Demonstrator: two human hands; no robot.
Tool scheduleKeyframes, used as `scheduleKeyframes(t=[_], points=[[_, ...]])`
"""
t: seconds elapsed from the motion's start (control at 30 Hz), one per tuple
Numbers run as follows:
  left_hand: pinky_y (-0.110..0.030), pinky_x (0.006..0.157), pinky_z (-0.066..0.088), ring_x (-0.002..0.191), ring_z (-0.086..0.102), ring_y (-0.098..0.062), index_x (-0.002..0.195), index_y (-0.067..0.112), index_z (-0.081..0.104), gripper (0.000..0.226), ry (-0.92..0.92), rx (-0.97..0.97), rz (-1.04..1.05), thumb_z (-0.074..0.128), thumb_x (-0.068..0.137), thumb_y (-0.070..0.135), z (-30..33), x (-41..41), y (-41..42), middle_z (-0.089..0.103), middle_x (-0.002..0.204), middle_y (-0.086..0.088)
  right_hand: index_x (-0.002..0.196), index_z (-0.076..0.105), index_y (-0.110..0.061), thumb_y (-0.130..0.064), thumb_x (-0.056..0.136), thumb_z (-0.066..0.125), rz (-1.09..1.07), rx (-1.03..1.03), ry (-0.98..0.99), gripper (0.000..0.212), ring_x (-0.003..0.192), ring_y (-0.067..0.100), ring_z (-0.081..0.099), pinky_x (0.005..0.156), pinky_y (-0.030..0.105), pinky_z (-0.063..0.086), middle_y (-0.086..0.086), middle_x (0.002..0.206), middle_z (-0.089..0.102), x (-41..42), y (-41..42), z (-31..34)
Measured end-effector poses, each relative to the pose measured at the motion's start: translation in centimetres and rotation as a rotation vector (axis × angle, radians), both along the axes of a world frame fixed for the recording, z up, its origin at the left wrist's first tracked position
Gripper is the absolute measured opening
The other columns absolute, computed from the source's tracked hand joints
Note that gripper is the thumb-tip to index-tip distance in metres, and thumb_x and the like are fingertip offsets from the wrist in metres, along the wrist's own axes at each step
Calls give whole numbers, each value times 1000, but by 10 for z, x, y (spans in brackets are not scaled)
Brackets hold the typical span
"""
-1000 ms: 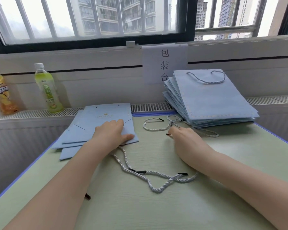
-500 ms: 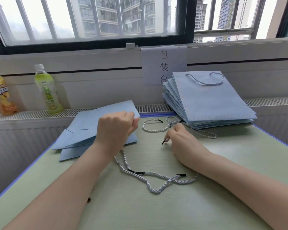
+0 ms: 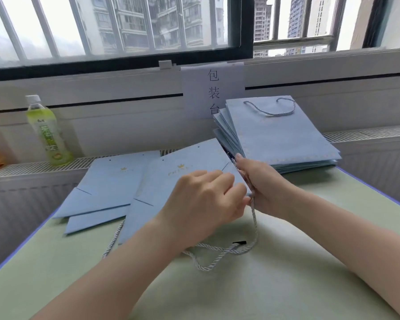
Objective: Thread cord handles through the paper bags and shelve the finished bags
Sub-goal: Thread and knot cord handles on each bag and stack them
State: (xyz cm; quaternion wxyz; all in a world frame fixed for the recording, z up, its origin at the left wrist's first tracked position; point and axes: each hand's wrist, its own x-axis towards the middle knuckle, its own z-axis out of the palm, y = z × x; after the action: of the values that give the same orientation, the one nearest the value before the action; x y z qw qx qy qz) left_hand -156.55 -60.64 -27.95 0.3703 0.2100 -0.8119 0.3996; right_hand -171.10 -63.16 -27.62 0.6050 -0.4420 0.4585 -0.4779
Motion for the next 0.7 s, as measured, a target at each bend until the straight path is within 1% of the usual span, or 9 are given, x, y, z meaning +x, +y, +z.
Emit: scheduleKeyframes(t=[0.07,0.2,0.3,0.37,0.43,0.5,0.57,0.63,0.7], points=[[-26,46,29,47,38,-19,59,16,47,29,-26,-9,-76,57,86,23,0,-3,4,40,54,0,66,50,-10,-43,97,46,62,-26,109,46,56,13,31,49,25,18,-12,65,33,-4,-1,-3],[-29,54,35,55,46,-22,62,13,56,35,75,183,-123,47,94,24,-1,0,1,50,58,0,65,50,-17,-23,93,52,47,-101,299,28,54,19,35,52,28,21,5,61,40,-7,0,2],[-33,72,38,86,58,-27,88,14,65,30,424,375,200,40,92,29,-2,16,-16,66,86,-2,78,56,-12,-18,86,54,-61,-24,401,10,52,23,52,52,23,40,8,67,55,-18,2,20],[-39,84,36,110,48,-32,117,12,58,33,555,616,503,41,95,30,-6,33,-32,60,114,-9,81,55,-12,-20,85,54,-14,23,528,9,58,25,47,55,24,34,7,68,53,-29,4,31],[-44,94,34,121,39,-35,133,11,44,43,599,888,716,39,97,34,-13,50,-45,49,131,-14,80,48,-14,-23,88,52,68,15,728,13,56,21,35,52,26,23,4,65,41,-37,6,38],[-44,97,32,123,39,-35,130,12,46,43,611,1040,779,35,98,38,-21,62,-53,50,133,-15,76,44,-14,-25,92,51,191,15,885,21,50,16,28,47,26,19,1,62,36,-43,8,41],[-41,90,33,115,45,-34,113,12,58,37,623,1023,737,35,99,36,-27,66,-58,58,120,-12,71,43,-14,-28,95,49,275,16,961,29,46,14,28,45,23,19,0,59,36,-46,9,42],[-38,83,33,108,47,-34,100,10,61,32,637,965,677,38,98,33,-28,65,-59,61,109,-11,68,48,-14,-32,98,45,216,-57,1158,35,46,14,34,44,24,25,0,59,41,-44,7,40],[-37,81,34,105,46,-32,89,12,57,28,578,950,679,41,98,33,-30,60,-57,61,104,-11,83,62,-5,-31,100,39,65,-205,1364,39,58,19,41,54,28,32,7,68,51,-39,4,37]])
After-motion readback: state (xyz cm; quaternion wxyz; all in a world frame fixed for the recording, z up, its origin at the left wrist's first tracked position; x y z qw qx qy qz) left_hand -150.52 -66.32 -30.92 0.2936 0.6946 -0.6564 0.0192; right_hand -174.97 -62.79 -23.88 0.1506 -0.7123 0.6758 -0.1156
